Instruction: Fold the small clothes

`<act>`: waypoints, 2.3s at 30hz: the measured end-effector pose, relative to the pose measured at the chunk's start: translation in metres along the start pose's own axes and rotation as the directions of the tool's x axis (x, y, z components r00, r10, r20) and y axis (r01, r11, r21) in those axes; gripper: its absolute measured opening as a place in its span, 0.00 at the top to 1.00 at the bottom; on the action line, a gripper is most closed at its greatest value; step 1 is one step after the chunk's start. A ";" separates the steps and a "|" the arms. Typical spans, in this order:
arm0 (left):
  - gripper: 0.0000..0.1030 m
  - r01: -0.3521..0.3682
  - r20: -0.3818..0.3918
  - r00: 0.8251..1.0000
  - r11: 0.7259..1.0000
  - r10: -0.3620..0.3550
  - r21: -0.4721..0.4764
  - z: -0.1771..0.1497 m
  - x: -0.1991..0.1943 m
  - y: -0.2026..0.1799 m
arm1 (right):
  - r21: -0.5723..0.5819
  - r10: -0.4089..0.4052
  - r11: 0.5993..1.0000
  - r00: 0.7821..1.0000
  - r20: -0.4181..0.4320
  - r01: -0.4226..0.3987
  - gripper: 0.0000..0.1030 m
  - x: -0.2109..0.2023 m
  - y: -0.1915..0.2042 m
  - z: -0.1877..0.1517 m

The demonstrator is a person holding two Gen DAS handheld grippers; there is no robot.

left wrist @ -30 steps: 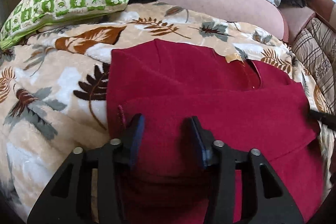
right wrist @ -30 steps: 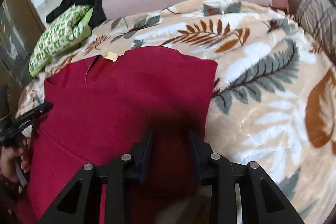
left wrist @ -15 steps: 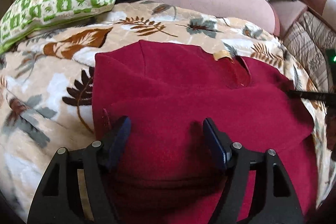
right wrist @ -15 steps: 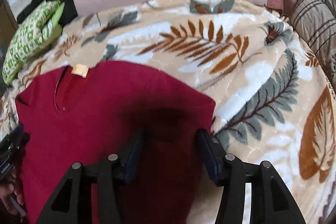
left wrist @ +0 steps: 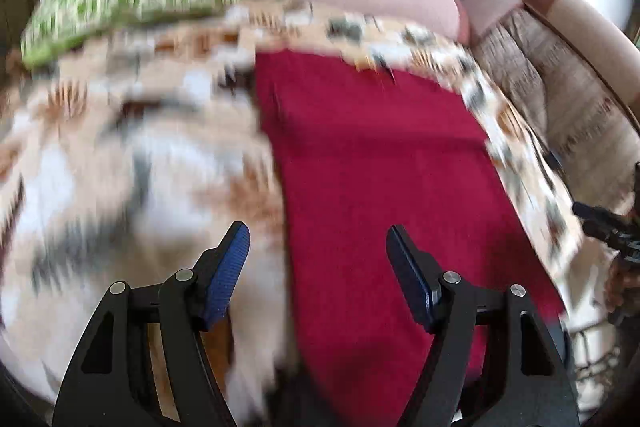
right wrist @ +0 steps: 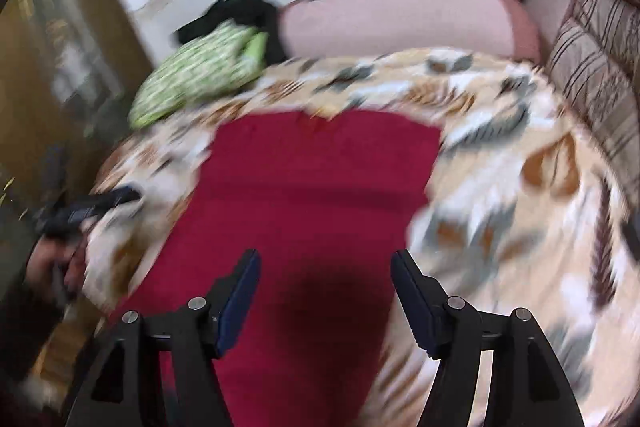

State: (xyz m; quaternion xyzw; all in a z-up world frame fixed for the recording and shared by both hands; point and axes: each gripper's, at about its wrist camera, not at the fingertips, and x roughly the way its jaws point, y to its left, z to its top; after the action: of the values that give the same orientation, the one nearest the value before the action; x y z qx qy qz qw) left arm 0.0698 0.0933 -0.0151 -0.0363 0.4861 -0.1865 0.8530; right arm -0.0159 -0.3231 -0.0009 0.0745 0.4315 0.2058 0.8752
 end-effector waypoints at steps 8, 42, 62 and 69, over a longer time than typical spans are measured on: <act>0.31 0.072 -0.158 0.983 0.991 -0.089 -0.108 -0.077 0.011 0.000 | 0.241 0.057 0.970 0.995 -0.085 -0.035 0.37 -0.002 -0.008 -0.093; 0.93 0.176 -0.020 0.983 0.960 -0.185 -0.218 -0.070 -0.014 -0.011 | 0.216 0.115 0.970 0.993 0.018 -0.116 0.86 -0.001 0.003 -0.087; 0.97 0.190 0.166 0.978 0.870 -0.127 -0.455 0.056 0.062 0.047 | 0.239 -0.115 0.968 0.982 0.151 0.077 0.95 0.055 -0.057 0.060; 0.57 0.197 0.019 0.980 0.963 -0.197 -0.181 0.028 0.059 0.018 | 0.150 -0.093 0.986 0.988 0.121 0.075 0.93 0.043 -0.061 0.048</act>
State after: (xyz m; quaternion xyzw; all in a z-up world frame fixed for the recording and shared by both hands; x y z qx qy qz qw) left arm 0.1251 0.0858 -0.0531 -0.1624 0.4948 -0.2251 0.8235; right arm 0.0630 -0.3574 -0.0210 0.1326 0.3912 0.1317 0.9012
